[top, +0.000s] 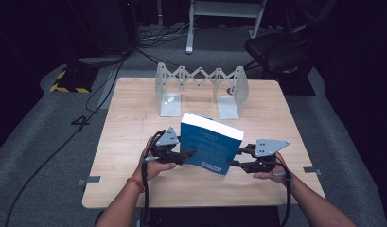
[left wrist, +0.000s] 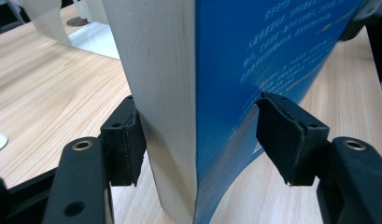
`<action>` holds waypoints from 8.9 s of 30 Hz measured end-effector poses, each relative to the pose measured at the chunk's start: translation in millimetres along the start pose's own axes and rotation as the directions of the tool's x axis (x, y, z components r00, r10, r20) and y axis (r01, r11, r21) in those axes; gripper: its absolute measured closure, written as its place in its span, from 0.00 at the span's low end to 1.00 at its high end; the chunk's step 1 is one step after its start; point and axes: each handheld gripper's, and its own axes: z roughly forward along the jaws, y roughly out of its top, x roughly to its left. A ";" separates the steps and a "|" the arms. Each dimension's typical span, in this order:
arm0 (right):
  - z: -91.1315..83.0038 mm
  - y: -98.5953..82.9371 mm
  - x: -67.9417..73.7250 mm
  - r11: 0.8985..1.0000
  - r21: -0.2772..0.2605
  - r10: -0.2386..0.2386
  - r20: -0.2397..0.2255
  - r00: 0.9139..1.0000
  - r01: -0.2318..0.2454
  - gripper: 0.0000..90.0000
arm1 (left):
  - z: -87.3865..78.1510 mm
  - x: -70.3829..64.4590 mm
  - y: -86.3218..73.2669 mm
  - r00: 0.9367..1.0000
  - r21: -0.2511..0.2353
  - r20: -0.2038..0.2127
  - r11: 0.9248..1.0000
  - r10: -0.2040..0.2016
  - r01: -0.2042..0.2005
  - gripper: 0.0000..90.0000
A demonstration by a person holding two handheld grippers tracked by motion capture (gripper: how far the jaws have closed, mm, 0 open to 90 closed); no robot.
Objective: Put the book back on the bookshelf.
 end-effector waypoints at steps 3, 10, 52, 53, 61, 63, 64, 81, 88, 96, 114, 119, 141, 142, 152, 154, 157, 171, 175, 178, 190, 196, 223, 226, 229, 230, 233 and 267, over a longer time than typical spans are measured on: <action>-4.3 4.1 2.1 1.000 -0.021 0.010 0.023 1.000 -0.010 0.64 | 8.3 -2.6 4.5 1.000 0.000 0.021 1.000 0.006 -0.006 0.39; -9.5 4.3 0.3 0.999 -0.020 0.029 0.031 0.999 -0.028 0.64 | 22.4 -0.4 10.6 0.999 -0.010 0.044 1.000 0.015 -0.015 0.36; -27.0 -12.9 -2.1 0.995 -0.077 0.078 0.163 0.983 -0.066 0.67 | 64.9 -19.1 28.5 0.997 -0.023 0.069 1.000 0.021 -0.020 0.30; -27.1 -12.8 -1.8 0.994 -0.079 0.081 0.154 0.985 -0.069 0.67 | 61.3 -18.7 26.1 0.998 -0.009 0.058 1.000 0.025 -0.025 0.32; -29.1 -14.0 -7.0 0.990 -0.099 0.114 0.122 0.986 -0.102 0.69 | 19.4 -10.0 -17.2 0.997 0.170 -0.083 0.985 0.002 0.012 0.31; -29.5 -15.0 -9.3 0.987 -0.110 0.127 0.114 0.985 -0.115 0.69 | 8.2 -6.5 -27.2 0.995 0.181 -0.098 0.983 -0.021 0.039 0.31; -29.6 -15.3 -10.2 0.987 -0.113 0.129 0.112 0.985 -0.116 0.69 | 2.7 -5.0 -32.2 0.993 0.190 -0.112 0.981 -0.028 0.049 0.31; -30.7 -8.6 -14.5 0.989 -0.108 0.119 0.152 0.981 -0.104 0.69 | -18.9 17.5 -69.7 0.957 0.275 -0.252 0.938 -0.144 0.213 0.24; -29.7 -7.9 -18.5 0.989 -0.108 0.116 0.176 0.977 -0.098 0.69 | -18.2 20.3 -76.3 0.941 0.277 -0.292 0.926 -0.171 0.255 0.17; -28.5 -5.3 -23.2 0.990 -0.097 0.117 0.197 0.973 -0.099 0.69 | -16.8 20.6 -77.3 0.941 0.266 -0.295 0.932 -0.166 0.248 0.16; -22.2 9.2 -45.1 0.993 -0.087 0.097 0.267 0.959 -0.076 0.69 | -16.6 20.1 -77.1 0.939 0.264 -0.301 0.931 -0.170 0.253 0.16; -23.6 12.5 -55.3 0.993 -0.092 0.104 0.304 0.947 -0.079 0.69 | -16.4 20.0 -77.1 0.938 0.263 -0.300 0.931 -0.172 0.254 0.16; -18.3 42.3 -113.3 0.994 -0.083 0.097 0.489 0.867 -0.065 0.69 | -16.3 21.1 -76.7 0.946 0.271 -0.282 0.933 -0.159 0.237 0.16; -18.8 46.5 -118.2 0.995 -0.086 0.093 0.501 0.860 -0.057 0.69 | -16.2 20.9 -76.7 0.946 0.270 -0.281 0.933 -0.160 0.238 0.16; -7.0 53.2 -139.3 0.989 -0.122 0.141 0.552 0.822 -0.087 0.69 | -16.6 19.9 -76.8 0.950 0.275 -0.272 0.934 -0.151 0.227 0.16; -4.4 53.4 -144.7 0.985 -0.139 0.159 0.557 0.815 -0.098 0.69 | -17.0 19.6 -76.9 0.951 0.275 -0.274 0.935 -0.147 0.224 0.16; 1.6 54.4 -150.8 0.979 -0.164 0.194 0.574 0.795 -0.121 0.69 | -17.1 20.0 -76.9 0.954 0.278 -0.263 0.936 -0.142 0.216 0.16; 41.9 36.4 -164.3 0.960 -0.223 0.275 0.638 0.719 -0.170 0.69 | -18.2 17.5 -77.8 0.960 0.280 -0.246 0.938 -0.136 0.205 0.17; 42.5 30.5 -161.8 0.953 -0.254 0.291 0.634 0.717 -0.162 0.69 | -18.5 17.2 -77.7 0.961 0.282 -0.245 0.939 -0.130 0.199 0.17; 40.4 26.0 -158.1 0.952 -0.261 0.292 0.636 0.715 -0.157 0.69 | -18.3 16.6 -78.0 0.961 0.280 -0.245 0.939 -0.130 0.199 0.17; 18.9 -0.7 -144.2 0.955 -0.246 0.288 0.648 0.705 -0.164 0.68 | -18.0 15.8 -77.8 0.961 0.280 -0.244 0.940 -0.127 0.195 0.17; 13.5 -9.5 -138.0 0.961 -0.218 0.274 0.648 0.711 -0.171 0.67 | -17.4 15.6 -77.4 0.961 0.281 -0.246 0.939 -0.129 0.198 0.17; -4.2 -19.4 -121.5 0.964 -0.164 0.266 0.608 0.748 -0.209 0.60 | -17.0 15.1 -77.3 0.959 0.279 -0.250 0.939 -0.131 0.201 0.17; -4.9 -30.7 -117.5 0.962 -0.145 0.272 0.596 0.755 -0.232 0.61 | -16.8 14.8 -77.2 0.959 0.278 -0.253 0.939 -0.131 0.202 0.17; -4.0 -42.8 -111.9 0.965 -0.137 0.262 0.585 0.767 -0.225 0.68 | -16.8 14.8 -77.2 0.959 0.278 -0.252 0.939 -0.131 0.202 0.17; -3.2 -43.3 -110.9 0.967 -0.137 0.255 0.589 0.767 -0.216 0.68 | -16.8 14.8 -77.2 0.959 0.279 -0.251 0.939 -0.133 0.203 0.17; 0.5 -39.5 -110.0 0.968 -0.131 0.249 0.605 0.757 -0.215 0.69 | -16.5 14.8 -77.1 0.959 0.278 -0.249 0.938 -0.137 0.206 0.17; 43.4 -17.4 -151.5 0.929 -0.170 0.357 0.652 0.669 -0.329 0.68 | -15.9 14.7 -76.9 0.961 0.278 -0.242 0.939 -0.136 0.203 0.17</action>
